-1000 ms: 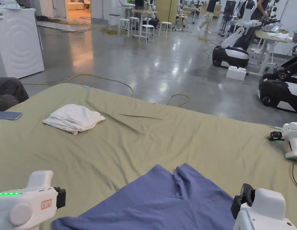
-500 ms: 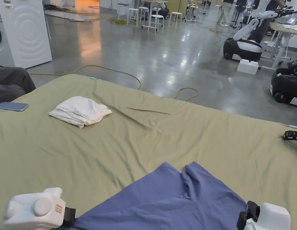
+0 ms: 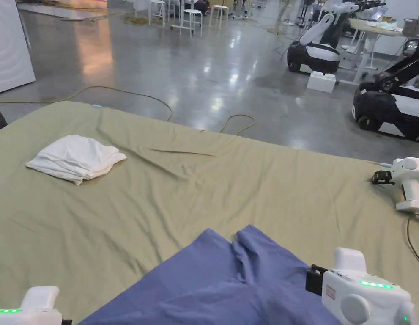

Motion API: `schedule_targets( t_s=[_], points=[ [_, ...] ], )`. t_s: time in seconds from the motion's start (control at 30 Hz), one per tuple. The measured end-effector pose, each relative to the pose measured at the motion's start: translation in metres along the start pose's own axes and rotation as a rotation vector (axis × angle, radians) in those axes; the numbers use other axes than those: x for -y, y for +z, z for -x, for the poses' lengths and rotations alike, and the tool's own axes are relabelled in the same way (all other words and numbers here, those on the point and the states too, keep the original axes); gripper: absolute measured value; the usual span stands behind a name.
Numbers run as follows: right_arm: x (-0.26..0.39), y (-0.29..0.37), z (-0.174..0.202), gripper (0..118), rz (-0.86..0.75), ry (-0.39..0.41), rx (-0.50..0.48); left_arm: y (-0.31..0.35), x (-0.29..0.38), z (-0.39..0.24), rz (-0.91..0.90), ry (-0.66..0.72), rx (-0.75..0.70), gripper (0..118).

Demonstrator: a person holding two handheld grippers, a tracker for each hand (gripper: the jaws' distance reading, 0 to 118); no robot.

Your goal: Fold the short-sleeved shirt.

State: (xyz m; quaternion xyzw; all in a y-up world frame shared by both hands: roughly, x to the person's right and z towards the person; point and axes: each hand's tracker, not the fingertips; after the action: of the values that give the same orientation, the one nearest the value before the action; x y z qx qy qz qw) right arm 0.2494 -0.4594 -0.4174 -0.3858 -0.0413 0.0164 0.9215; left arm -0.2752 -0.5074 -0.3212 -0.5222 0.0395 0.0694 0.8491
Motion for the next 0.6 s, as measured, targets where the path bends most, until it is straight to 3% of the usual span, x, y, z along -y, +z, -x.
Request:
schedule_targets(
  t_s=[0.07,0.2,0.37,0.47,0.6],
  points=[
    [-0.017,-0.031,-0.007,65,0.083,0.045,0.012,0.009,0.001,0.000,-0.017,0.018,0.018,6],
    [-0.039,-0.085,-0.016,65,0.188,0.037,-0.063,0.017,0.002,-0.004,-0.039,0.018,0.024,6],
    [-0.045,-0.135,-0.010,65,0.323,0.084,-0.121,0.021,0.001,-0.006,-0.047,0.026,0.025,6],
    [-0.039,-0.153,-0.007,65,0.363,0.075,-0.131,0.015,-0.001,-0.002,-0.046,0.037,0.029,6],
    [-0.040,-0.145,0.004,59,0.311,0.166,-0.108,0.010,-0.002,-0.002,-0.043,0.035,0.019,6]
  ],
)
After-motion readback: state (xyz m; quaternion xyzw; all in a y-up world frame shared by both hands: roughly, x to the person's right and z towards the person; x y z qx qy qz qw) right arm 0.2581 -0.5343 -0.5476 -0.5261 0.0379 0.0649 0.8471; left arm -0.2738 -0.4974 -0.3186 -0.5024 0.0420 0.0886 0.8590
